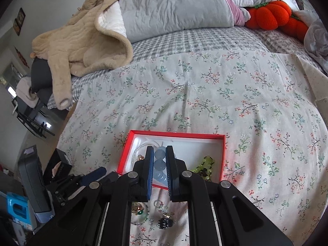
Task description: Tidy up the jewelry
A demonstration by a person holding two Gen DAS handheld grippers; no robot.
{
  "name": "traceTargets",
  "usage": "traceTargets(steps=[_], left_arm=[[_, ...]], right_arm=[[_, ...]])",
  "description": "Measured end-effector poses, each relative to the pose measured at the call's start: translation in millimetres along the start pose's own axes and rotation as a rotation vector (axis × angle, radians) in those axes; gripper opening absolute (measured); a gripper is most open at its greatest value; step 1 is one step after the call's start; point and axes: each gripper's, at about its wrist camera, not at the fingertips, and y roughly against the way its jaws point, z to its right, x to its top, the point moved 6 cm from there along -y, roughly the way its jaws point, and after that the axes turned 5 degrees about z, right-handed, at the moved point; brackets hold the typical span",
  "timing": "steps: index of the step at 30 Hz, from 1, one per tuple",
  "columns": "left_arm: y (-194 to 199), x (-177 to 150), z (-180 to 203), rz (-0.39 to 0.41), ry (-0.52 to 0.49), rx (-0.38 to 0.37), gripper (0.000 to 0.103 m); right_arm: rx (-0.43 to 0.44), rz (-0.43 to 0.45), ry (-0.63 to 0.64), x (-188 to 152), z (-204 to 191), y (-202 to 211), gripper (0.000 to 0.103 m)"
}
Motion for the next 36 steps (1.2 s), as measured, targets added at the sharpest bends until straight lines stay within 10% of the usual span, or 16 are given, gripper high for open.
traceTargets(steps=[18,24,36], left_arm=[[5,-26,-1,-0.055,-0.004,0.035,0.052],[9,-28,3,-0.080,-0.046,0.071,0.064],[18,-50,-2,-0.097,-0.071,0.107,0.080]], right_arm=[[-0.134,-0.071,0.082,-16,27,-29,0.014],[-0.096,-0.057,0.046,-16,25,-13,0.046],[-0.120,-0.138,0.050,-58,17,6,0.054]])
